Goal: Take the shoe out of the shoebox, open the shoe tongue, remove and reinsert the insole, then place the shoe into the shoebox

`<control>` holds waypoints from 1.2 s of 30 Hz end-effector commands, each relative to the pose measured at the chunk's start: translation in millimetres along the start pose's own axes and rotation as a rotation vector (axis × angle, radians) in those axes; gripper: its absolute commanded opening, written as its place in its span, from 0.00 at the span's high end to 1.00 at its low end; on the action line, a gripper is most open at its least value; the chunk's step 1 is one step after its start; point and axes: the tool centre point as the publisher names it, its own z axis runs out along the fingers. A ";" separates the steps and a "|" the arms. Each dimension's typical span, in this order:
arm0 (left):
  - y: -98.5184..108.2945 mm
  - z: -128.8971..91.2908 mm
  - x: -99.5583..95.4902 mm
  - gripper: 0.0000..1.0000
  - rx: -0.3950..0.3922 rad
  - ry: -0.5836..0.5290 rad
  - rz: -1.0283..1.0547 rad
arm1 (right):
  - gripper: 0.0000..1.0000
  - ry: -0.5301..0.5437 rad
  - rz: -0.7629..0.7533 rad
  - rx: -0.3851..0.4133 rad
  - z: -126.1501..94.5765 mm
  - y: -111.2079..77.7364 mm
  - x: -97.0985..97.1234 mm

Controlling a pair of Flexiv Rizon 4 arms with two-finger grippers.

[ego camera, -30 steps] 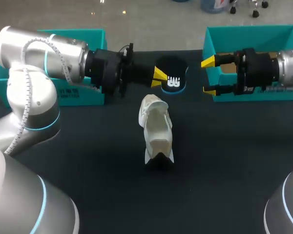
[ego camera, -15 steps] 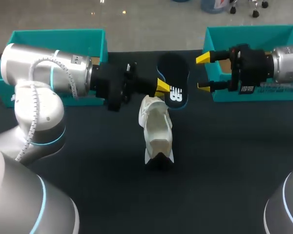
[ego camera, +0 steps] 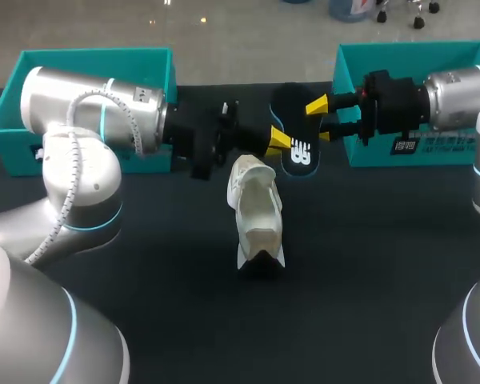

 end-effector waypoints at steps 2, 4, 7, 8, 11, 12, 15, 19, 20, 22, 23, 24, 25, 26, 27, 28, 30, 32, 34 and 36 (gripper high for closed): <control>-0.5 1.0 1.6 1.00 -0.001 0.017 -0.011 | 1.00 0.004 -0.004 -0.019 0.0 -2.5 -0.8; -0.1 -0.2 1.9 0.84 -0.007 0.028 -0.015 | 1.00 0.011 -0.009 -0.017 0.2 -2.2 -1.1; 1.7 -1.2 2.6 0.22 -0.017 0.040 -0.021 | 1.00 0.017 -0.013 -0.014 1.0 -1.7 -1.3; 2.1 -1.3 3.1 0.11 -0.017 0.041 -0.019 | 1.00 0.018 -0.014 -0.015 1.2 -1.7 -1.4; 4.0 -1.4 4.6 0.37 -0.028 0.045 -0.010 | 1.00 0.021 -0.015 -0.013 1.5 -1.8 -1.4; 4.5 -1.2 4.7 0.61 -0.031 0.041 -0.010 | 1.00 0.021 -0.016 -0.013 1.6 -2.0 -1.4; 4.8 -0.2 4.7 0.67 -0.038 0.041 -0.007 | 1.00 0.020 -0.016 -0.013 1.3 -3.4 -1.2; 7.6 -7.8 -3.4 0.00 0.004 0.104 -0.011 | 1.00 0.016 -0.014 -0.016 -1.0 -3.5 -2.9; 9.7 -12.4 -6.2 0.00 0.018 0.140 -0.026 | 1.00 0.015 -0.014 -0.016 -1.1 -3.2 -3.7; 13.5 -22.7 -8.8 0.00 0.052 0.235 -0.049 | 1.00 0.013 -0.013 -0.017 -1.2 -2.6 -6.1; 15.1 -27.9 -9.3 0.00 0.062 0.272 -0.055 | 1.00 0.012 -0.012 -0.016 -1.2 -2.4 -7.2; 16.3 -32.4 -9.1 0.00 0.069 0.300 -0.056 | 1.00 0.011 -0.012 -0.017 -1.2 -2.4 -7.8; 17.7 -35.9 -9.0 0.00 0.065 0.325 -0.079 | 1.00 0.011 -0.012 -0.017 -1.3 -2.5 -8.4; 18.9 -39.1 -8.6 0.00 0.067 0.353 -0.080 | 1.00 0.010 -0.012 -0.017 -1.3 -2.6 -8.8; 19.9 -41.7 -8.5 0.00 0.071 0.382 -0.081 | 1.00 0.007 -0.013 -0.017 -1.4 -2.7 -9.2; 20.7 -43.4 -8.7 0.00 0.072 0.400 -0.089 | 1.00 0.006 -0.013 -0.016 -1.3 -2.8 -9.5; 22.1 -45.4 -10.3 0.00 0.074 0.448 -0.090 | 1.00 0.005 -0.013 -0.015 -1.1 -2.8 -10.7; 23.2 -46.4 -12.6 0.00 0.078 0.498 -0.101 | 1.00 0.002 -0.012 -0.013 -0.6 -2.6 -11.9; 23.9 -47.1 -16.3 0.00 0.074 0.550 -0.118 | 1.00 -0.002 -0.011 -0.009 0.3 -2.6 -12.9; 25.0 -48.2 -20.1 0.00 0.067 0.598 -0.139 | 1.00 -0.004 -0.011 -0.005 1.3 -2.8 -14.1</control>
